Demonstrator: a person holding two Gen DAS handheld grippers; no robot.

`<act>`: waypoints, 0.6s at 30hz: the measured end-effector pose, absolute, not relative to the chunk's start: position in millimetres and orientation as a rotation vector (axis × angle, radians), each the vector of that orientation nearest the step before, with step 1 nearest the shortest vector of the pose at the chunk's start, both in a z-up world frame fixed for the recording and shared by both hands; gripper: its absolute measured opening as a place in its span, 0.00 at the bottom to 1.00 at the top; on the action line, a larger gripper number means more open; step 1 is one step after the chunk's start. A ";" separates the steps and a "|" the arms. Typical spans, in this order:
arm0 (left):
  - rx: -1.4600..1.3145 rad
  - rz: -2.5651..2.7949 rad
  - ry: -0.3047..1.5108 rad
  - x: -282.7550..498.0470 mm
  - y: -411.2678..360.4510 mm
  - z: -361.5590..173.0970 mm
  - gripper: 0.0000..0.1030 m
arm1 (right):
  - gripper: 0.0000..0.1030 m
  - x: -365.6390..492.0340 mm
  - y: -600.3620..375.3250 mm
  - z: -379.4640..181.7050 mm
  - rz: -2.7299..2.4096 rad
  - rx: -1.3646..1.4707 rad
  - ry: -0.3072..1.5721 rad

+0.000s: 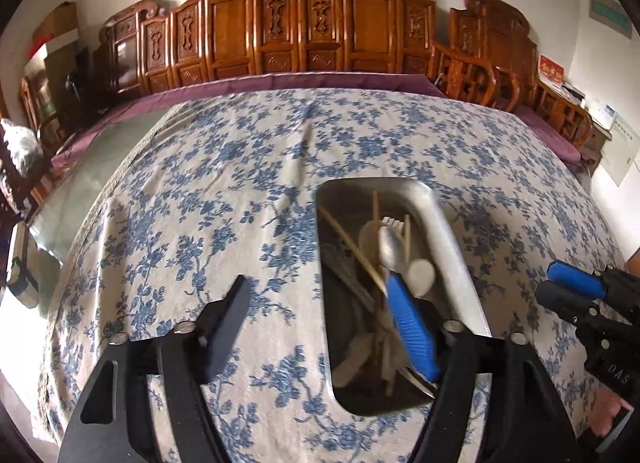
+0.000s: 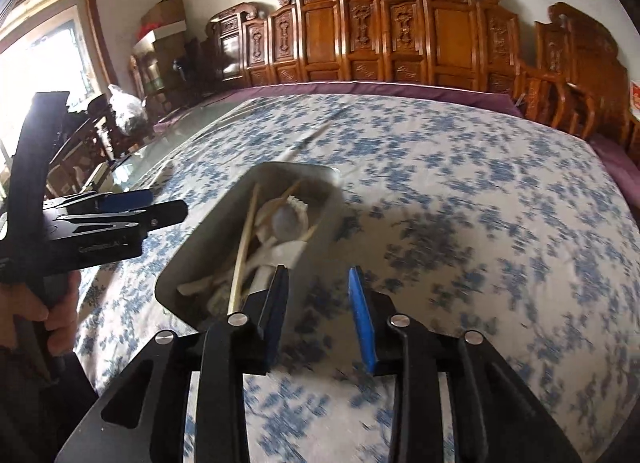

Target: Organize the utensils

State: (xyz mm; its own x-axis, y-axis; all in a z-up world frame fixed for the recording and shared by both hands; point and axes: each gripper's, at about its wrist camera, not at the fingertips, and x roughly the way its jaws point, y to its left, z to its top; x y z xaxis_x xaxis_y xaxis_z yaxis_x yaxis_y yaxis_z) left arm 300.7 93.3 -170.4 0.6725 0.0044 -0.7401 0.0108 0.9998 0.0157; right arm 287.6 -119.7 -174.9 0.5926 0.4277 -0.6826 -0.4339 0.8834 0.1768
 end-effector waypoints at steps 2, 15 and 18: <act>0.034 -0.006 0.823 294.6 86.5 -168.4 0.75 | 0.40 281.7 -129.7 -173.9 0.485 -0.002 0.786; 0.061 -0.013 0.817 234.9 47.2 -160.8 0.92 | 0.86 228.8 -184.1 -149.5 0.359 0.016 0.731; 0.058 -0.018 0.817 219.5 39.8 -156.4 0.92 | 0.94 211.9 -193.8 -140.1 0.344 0.016 0.716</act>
State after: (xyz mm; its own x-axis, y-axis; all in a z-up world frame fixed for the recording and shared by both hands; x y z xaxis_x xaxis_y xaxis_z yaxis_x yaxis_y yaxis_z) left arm 219.5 39.8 -156.4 0.6842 0.0067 -0.7293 0.0381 0.9983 0.0449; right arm 211.9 -193.8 -140.1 0.7010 0.3145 -0.6400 -0.3035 0.9437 0.1313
